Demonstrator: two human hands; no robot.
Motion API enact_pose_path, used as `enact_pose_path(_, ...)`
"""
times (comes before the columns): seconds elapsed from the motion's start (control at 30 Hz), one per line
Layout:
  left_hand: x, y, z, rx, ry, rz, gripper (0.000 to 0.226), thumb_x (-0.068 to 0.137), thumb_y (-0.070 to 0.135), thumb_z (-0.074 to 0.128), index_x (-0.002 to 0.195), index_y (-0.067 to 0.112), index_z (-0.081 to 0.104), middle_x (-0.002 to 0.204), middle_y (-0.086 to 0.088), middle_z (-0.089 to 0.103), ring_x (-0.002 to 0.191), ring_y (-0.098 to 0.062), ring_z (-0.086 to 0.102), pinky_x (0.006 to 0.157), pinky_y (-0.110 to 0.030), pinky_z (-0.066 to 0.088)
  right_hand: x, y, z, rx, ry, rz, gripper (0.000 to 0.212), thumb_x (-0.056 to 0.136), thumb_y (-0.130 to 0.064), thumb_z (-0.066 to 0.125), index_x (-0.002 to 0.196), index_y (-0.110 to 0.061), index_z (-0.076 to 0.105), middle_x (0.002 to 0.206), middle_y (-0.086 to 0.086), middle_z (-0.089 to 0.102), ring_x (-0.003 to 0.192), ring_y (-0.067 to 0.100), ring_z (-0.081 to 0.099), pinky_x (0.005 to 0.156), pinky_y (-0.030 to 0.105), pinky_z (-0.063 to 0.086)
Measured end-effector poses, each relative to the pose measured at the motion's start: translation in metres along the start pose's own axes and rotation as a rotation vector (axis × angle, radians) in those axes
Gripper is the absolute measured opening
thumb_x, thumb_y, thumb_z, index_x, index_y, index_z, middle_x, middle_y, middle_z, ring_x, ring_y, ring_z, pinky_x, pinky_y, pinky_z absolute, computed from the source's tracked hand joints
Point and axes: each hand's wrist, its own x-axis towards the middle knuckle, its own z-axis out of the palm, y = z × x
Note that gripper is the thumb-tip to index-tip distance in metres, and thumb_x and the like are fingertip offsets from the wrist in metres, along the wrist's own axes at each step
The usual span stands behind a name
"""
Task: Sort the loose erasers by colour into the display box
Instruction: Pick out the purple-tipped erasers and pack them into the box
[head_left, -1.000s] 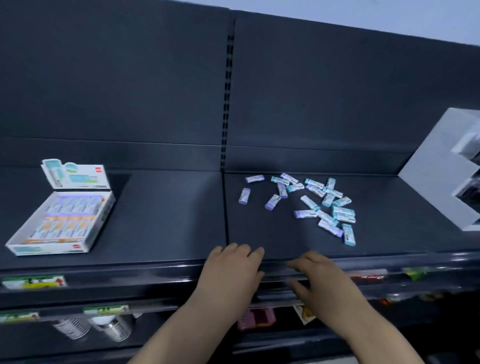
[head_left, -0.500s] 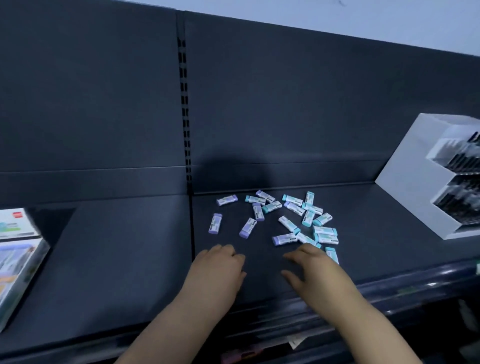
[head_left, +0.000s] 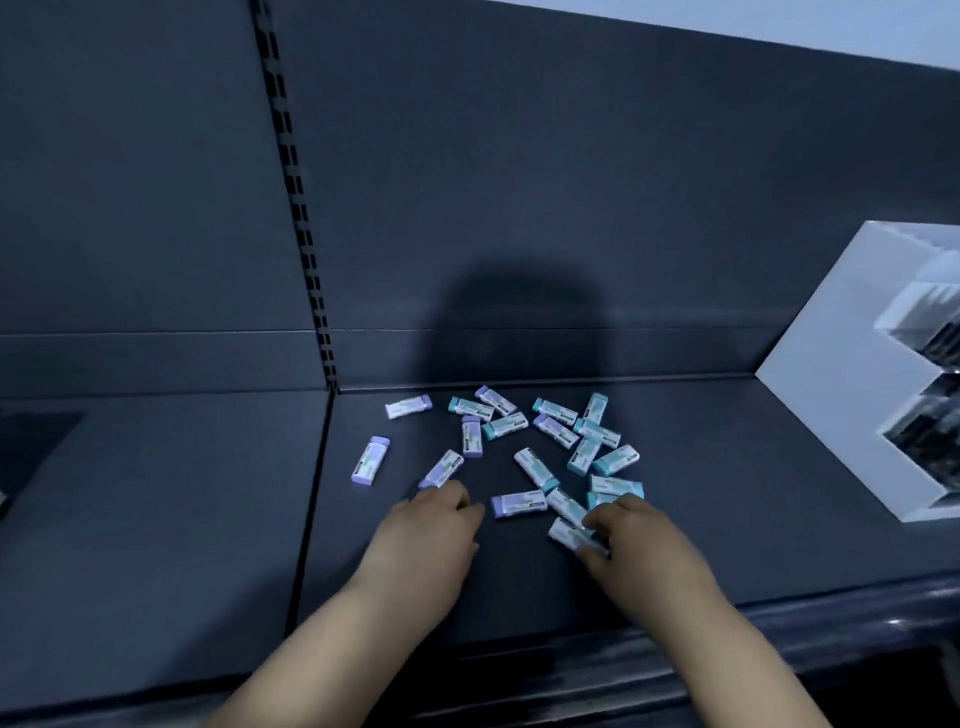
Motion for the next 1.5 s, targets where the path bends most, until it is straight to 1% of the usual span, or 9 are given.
enact_pose_path(0.17,0.032,0.022,0.016,0.024,0.008,-0.079,0.055,0.097,0.021,0.04,0.148,0.022,0.019,0.146,0.003,0.026,0.131,-0.02,0.03,0.104,-0.03,0.028,0.008,0.015,-0.003,-0.04,-0.027,-0.17,0.025,0.085,-0.038,0.053,0.106,-0.024,0.058,0.11,-0.003,0.051,0.106,0.018,0.05,0.082,0.028,0.046)
enact_pose_path(0.33,0.046,0.037,0.022,0.099,-0.028,-0.173,0.045,0.094,0.014,0.044,0.137,0.022,0.037,0.137,-0.003,0.036,0.129,-0.023,0.032,0.103,-0.032,0.029,0.011,0.023,-0.002,-0.066,-0.049,-0.318,0.026,0.085,-0.035,0.052,0.108,-0.022,0.052,0.112,-0.002,0.049,0.109,0.019,0.048,0.083,0.029,0.043)
enact_pose_path(0.53,0.037,0.043,0.008,0.023,-0.027,-0.236,0.056,0.091,0.005,0.038,0.141,0.03,0.033,0.134,-0.003,0.041,0.125,-0.025,0.04,0.1,-0.03,0.033,0.018,0.03,-0.002,-0.057,-0.042,-0.43,0.027,0.088,-0.029,0.044,0.112,-0.02,0.05,0.113,0.0,0.051,0.108,0.021,0.047,0.083,0.031,0.041)
enact_pose_path(0.8,0.031,0.028,0.005,-0.098,-0.127,-0.241,0.039,0.088,0.01,0.04,0.116,0.034,0.054,0.114,0.003,0.046,0.11,-0.021,0.048,0.082,-0.023,0.037,0.028,0.039,-0.002,0.056,-0.04,-0.482,0.024,0.092,-0.03,0.039,0.109,-0.027,0.055,0.105,-0.007,0.054,0.104,0.014,0.048,0.077,0.026,0.037)
enact_pose_path(0.87,0.035,0.031,0.013,-0.191,-0.112,-0.192,0.022,0.088,0.018,0.047,0.102,0.027,0.06,0.111,0.0,0.05,0.098,-0.018,0.051,0.077,-0.025,0.039,0.03,0.039,-0.002,0.064,-0.038,-0.491,0.024,0.093,-0.03,0.038,0.11,-0.027,0.055,0.105,-0.006,0.054,0.104,0.014,0.048,0.075,0.025,0.035)
enact_pose_path(0.97,0.033,0.035,0.019,-0.02,-0.002,-0.011,0.013,0.077,0.036,0.054,0.083,0.025,0.057,0.093,0.001,0.056,0.077,-0.014,0.052,0.065,-0.027,0.038,0.03,0.036,-0.001,0.083,-0.029,-0.484,0.026,0.095,-0.03,0.035,0.114,-0.029,0.053,0.11,-0.007,0.053,0.105,0.013,0.049,0.08,0.026,0.038)
enact_pose_path(1.13,0.036,0.037,0.025,-0.084,0.014,-0.052,0.045,0.096,0.02,0.041,0.137,0.037,0.036,0.128,0.004,0.036,0.119,-0.017,0.039,0.098,-0.025,0.035,0.038,0.036,-0.009,0.21,0.037,-0.422,0.026,0.096,-0.026,0.039,0.115,-0.027,0.057,0.116,-0.006,0.049,0.1,0.014,0.056,0.085,0.03,0.045)
enact_pose_path(1.23,0.035,0.003,0.012,-0.173,0.143,-0.082,0.041,0.1,0.027,0.037,0.141,0.03,0.036,0.135,0.006,0.041,0.126,-0.017,0.038,0.104,-0.024,0.031,0.051,0.005,-0.01,0.367,0.106,-0.449,0.022,0.095,-0.017,0.046,0.111,-0.019,0.061,0.107,-0.006,0.05,0.093,0.007,0.054,0.085,0.014,0.04)
enact_pose_path(1.5,0.019,0.004,0.004,-0.609,0.195,0.015,0.051,0.085,0.016,0.066,0.132,0.029,0.05,0.105,0.012,0.054,0.094,-0.002,0.054,0.091,-0.014,0.04,0.064,-0.011,-0.001,0.533,-0.019,-0.626,0.021,0.082,0.002,0.06,0.086,-0.018,0.067,0.092,-0.013,0.054,0.092,-0.005,0.051,0.08,0.003,0.034)
